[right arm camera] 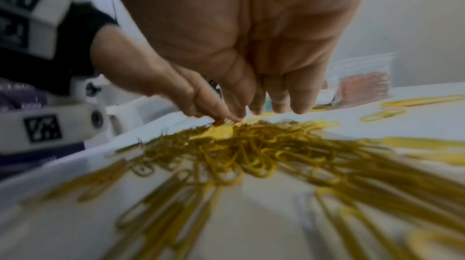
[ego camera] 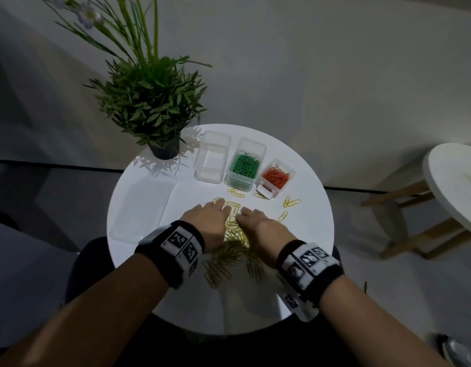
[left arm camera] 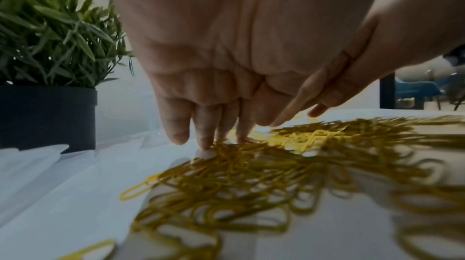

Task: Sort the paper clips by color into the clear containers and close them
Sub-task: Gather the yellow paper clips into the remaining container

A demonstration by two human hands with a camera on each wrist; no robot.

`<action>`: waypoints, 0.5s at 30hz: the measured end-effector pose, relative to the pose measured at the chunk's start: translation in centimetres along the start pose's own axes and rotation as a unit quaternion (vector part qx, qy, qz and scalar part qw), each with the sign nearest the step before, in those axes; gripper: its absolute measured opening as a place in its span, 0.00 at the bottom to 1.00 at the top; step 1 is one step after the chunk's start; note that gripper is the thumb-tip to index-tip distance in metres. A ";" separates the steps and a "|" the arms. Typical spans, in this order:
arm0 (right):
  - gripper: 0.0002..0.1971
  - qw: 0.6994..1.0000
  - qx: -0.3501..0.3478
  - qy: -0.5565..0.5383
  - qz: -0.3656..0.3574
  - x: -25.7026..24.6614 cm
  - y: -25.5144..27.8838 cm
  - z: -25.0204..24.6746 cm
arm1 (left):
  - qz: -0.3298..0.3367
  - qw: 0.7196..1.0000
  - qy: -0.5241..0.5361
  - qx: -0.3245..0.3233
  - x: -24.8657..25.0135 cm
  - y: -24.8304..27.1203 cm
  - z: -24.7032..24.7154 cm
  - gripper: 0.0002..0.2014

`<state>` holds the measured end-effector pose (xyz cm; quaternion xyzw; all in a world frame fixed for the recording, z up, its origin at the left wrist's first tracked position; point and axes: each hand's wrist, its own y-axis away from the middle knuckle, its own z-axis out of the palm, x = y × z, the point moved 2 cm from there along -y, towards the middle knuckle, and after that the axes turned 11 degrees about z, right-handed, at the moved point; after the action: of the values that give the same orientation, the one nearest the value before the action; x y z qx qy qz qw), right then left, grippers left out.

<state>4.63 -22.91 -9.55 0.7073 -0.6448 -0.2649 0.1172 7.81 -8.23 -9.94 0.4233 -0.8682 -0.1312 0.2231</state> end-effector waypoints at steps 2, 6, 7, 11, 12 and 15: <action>0.34 0.998 0.028 -0.028 0.041 1.9 1.2 -1.3 | 0.024 1.000 -0.014 -0.005 0.0 1.2 0.3 0.28; 0.23 0.982 0.113 -0.040 0.147 5.6 2.0 -4.0 | 0.011 1.000 0.020 -0.002 -1.4 2.1 -0.1 0.24; 0.26 0.982 0.096 -0.032 0.157 6.0 1.8 -4.2 | 0.004 1.000 0.029 -0.005 -1.5 2.0 -0.4 0.26; 0.31 0.987 0.056 -0.025 0.152 6.2 0.4 -3.2 | 0.005 0.999 0.011 -0.037 -1.1 0.9 -1.3 0.33; 0.29 0.988 0.059 -0.019 0.143 5.8 0.5 -2.7 | 0.011 0.999 0.004 -0.043 -1.0 0.7 -1.2 0.33; 0.32 0.995 0.037 0.008 0.089 4.2 1.5 -0.7 | 0.025 0.998 -0.001 -0.061 -1.2 1.1 -0.3 0.34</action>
<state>3.85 -27.30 -9.12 0.6528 -0.7137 -0.2240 0.1196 7.89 -6.61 -9.54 0.3869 -0.8691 -0.1792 0.2507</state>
